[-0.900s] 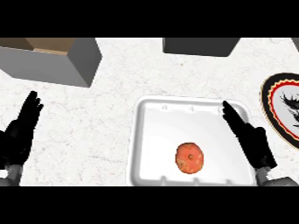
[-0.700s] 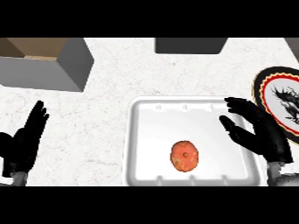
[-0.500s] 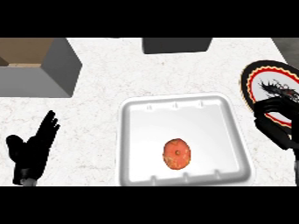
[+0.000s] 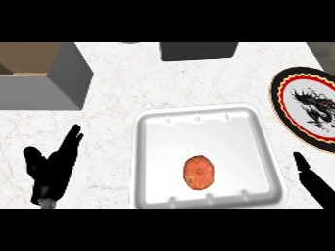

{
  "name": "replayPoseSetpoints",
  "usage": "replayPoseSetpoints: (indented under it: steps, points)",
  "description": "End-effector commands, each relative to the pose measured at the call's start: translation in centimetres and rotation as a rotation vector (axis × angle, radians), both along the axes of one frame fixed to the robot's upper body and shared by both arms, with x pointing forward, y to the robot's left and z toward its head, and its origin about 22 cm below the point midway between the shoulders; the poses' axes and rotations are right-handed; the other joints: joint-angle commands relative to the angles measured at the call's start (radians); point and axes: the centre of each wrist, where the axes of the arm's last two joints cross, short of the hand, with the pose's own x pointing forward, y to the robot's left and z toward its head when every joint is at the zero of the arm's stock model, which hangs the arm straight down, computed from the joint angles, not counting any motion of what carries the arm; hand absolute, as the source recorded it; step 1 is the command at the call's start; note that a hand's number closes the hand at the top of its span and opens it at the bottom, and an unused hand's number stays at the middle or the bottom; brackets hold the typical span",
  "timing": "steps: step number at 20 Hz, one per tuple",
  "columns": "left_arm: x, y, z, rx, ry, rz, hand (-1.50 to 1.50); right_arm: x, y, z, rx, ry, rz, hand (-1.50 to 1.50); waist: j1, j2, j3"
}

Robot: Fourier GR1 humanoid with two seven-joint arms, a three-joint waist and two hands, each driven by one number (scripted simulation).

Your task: Pick the squash from the tray and place it in the plate

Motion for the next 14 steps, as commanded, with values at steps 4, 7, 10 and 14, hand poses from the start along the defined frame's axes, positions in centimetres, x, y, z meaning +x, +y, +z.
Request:
replayPoseSetpoints:
  steps: [4,7,10,14]
  points:
    - [0.1,-1.9,0.5,-0.042,0.033,-0.05,0.0,-7.1,2.1,1.4,-0.091,0.209,0.015,-1.5,0.05,0.013,-0.002]
    - [0.0,-1.0,0.0,-0.011,0.023,-0.062,0.0,-9.6,3.5,0.8,-0.113,0.433,0.115,-1.5,0.048,0.019,-0.006]
    - [-0.5,-2.3,-0.8,-0.035,0.037,-0.079,0.0,-10.0,4.1,2.3,-0.141,0.555,0.136,-1.5,0.065,0.022,-0.006]
    - [1.3,-2.7,0.6,-0.024,0.023,-0.092,0.0,-9.1,6.3,3.4,-0.166,0.663,0.113,-1.5,0.077,0.022,-0.004]
